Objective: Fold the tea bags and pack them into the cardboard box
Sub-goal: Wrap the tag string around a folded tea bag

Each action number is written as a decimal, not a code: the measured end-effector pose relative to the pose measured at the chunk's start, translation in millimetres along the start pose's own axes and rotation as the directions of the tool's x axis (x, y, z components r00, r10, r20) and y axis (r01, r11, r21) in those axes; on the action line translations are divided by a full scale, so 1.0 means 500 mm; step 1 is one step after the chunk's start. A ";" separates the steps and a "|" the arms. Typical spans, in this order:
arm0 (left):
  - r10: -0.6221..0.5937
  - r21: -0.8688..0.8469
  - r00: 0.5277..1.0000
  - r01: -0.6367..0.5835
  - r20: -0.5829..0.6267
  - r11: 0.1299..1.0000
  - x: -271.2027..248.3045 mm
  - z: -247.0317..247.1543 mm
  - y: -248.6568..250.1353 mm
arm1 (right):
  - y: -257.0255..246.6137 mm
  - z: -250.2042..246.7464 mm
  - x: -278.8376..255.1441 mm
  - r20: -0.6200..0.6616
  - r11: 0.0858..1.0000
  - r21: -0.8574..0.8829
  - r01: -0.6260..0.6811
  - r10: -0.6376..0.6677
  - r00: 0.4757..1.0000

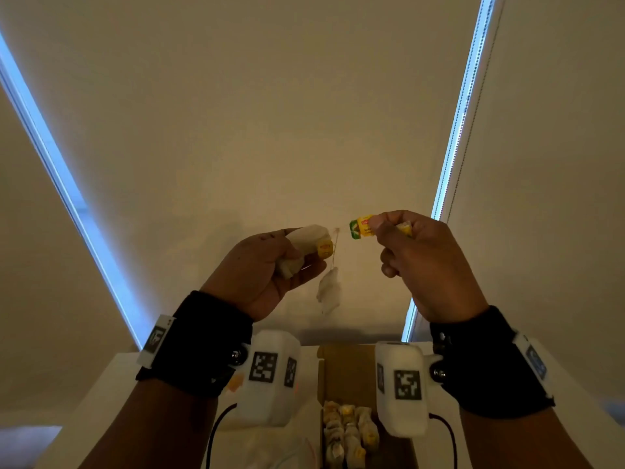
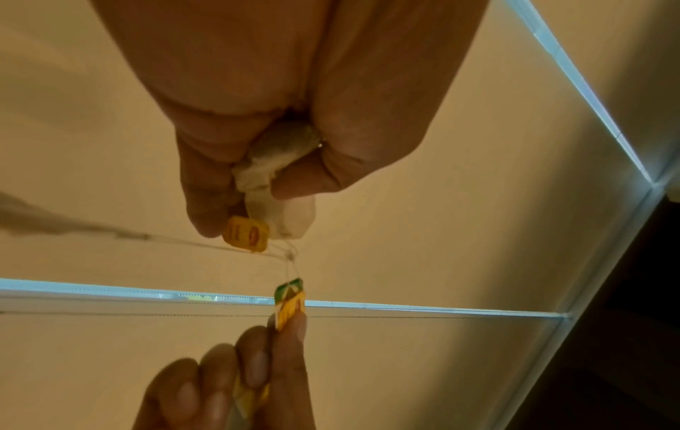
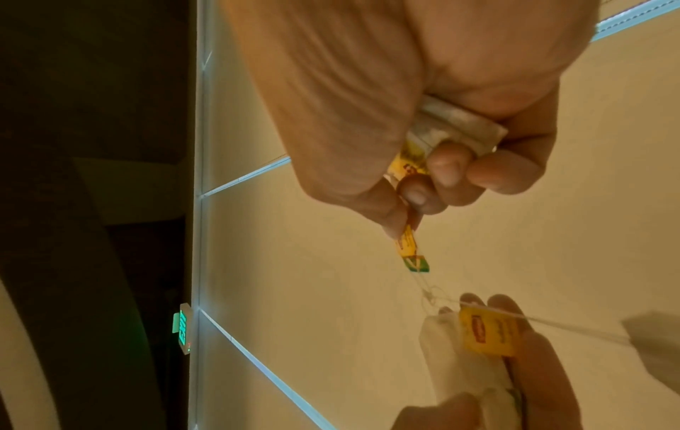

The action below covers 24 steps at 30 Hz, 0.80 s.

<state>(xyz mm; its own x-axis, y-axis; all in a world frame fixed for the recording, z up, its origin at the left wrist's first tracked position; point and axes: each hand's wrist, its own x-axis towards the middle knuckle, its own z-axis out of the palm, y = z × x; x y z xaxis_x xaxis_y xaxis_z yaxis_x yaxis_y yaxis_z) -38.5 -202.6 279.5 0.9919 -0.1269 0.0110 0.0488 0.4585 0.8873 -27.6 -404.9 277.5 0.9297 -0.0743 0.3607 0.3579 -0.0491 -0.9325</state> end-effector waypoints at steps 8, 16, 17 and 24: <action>0.086 0.258 0.995 -0.072 -0.041 0.963 0.002 -0.015 -0.001 | 0.007 -0.002 0.014 -0.038 0.980 -0.172 0.097 -0.105 0.994; 0.113 0.388 0.994 -0.100 -0.010 0.916 -0.006 -0.018 0.007 | 0.002 0.002 0.019 -0.052 0.976 -0.197 0.091 -0.103 0.993; 0.104 0.389 0.994 -0.086 -0.024 0.917 -0.005 -0.020 0.008 | -0.001 0.003 0.016 -0.041 0.980 -0.179 0.084 -0.092 0.995; 0.102 0.530 0.995 -0.078 -0.015 0.844 0.004 -0.037 0.004 | -0.032 0.015 0.010 0.084 0.996 -0.042 0.073 -0.069 0.994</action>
<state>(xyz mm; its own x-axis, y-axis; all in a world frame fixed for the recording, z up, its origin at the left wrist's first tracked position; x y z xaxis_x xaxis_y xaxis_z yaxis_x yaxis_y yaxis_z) -34.4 -185.9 272.8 0.9934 -0.0659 0.0942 -0.0987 -0.0688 0.9927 -28.1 -397.2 294.0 0.9069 0.0129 0.4212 0.4204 -0.0960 -0.9022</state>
